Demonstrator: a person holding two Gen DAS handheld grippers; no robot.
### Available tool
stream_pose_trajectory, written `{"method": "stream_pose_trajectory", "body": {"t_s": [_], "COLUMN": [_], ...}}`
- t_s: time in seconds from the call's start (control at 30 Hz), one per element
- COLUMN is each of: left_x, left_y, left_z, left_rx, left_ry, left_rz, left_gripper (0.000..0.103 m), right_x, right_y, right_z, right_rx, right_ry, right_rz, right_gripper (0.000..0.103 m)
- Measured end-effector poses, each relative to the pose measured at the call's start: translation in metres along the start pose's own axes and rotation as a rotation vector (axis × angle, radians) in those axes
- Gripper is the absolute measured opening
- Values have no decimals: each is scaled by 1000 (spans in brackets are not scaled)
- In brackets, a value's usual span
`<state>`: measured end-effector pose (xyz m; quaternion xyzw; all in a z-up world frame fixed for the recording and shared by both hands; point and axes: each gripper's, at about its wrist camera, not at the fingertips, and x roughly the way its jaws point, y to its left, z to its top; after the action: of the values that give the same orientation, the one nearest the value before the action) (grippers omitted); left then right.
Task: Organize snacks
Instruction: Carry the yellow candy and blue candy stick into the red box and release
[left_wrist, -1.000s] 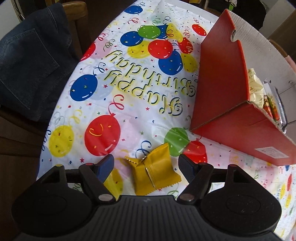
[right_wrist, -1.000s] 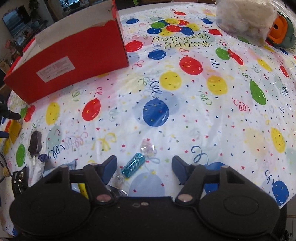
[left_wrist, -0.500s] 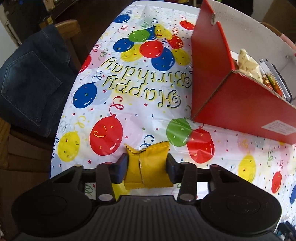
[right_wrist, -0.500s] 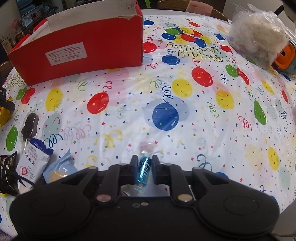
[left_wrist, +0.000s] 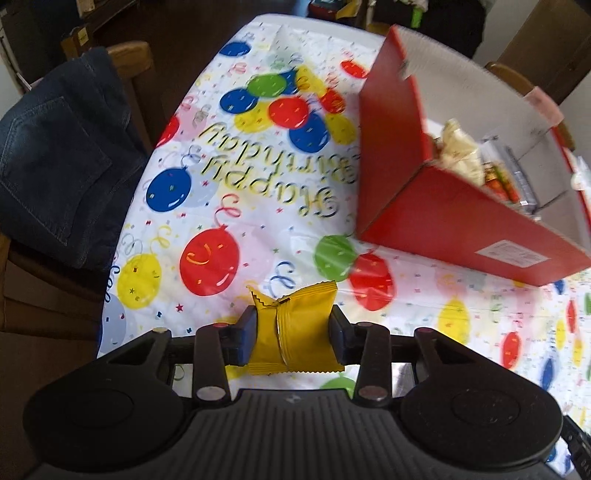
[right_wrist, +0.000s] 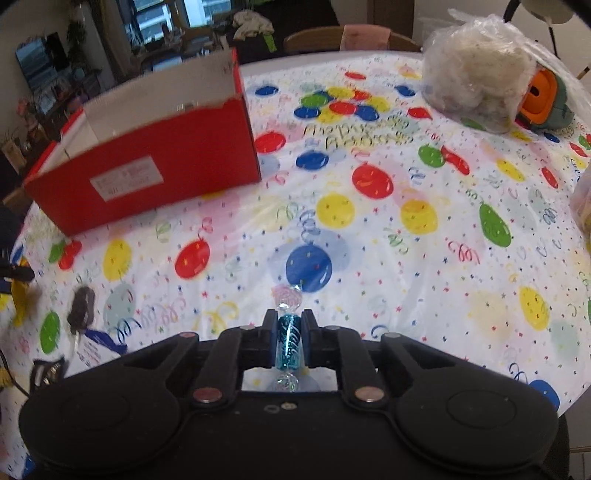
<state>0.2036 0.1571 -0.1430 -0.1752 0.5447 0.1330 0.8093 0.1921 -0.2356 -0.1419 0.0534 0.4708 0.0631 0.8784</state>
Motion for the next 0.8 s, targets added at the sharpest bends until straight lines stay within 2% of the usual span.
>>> {"method": "stream_pose_trajectory", "body": {"t_s": [0.4,0.8], "left_x": [-63,-97], "left_y": [-25,-53], "left_z": [-1,18], "left_rx": [96,178], "left_ry": [-109,-187], "left_rz": [-83,-136], "left_gripper": [39,39], "right_x": [-44,-61], "right_y": [12,35], "right_z": [30,80], "right_rx": [-12,-67], "right_ry": [-158,-226], "right_rz": [66,166], "right_gripper": [11,12]}}
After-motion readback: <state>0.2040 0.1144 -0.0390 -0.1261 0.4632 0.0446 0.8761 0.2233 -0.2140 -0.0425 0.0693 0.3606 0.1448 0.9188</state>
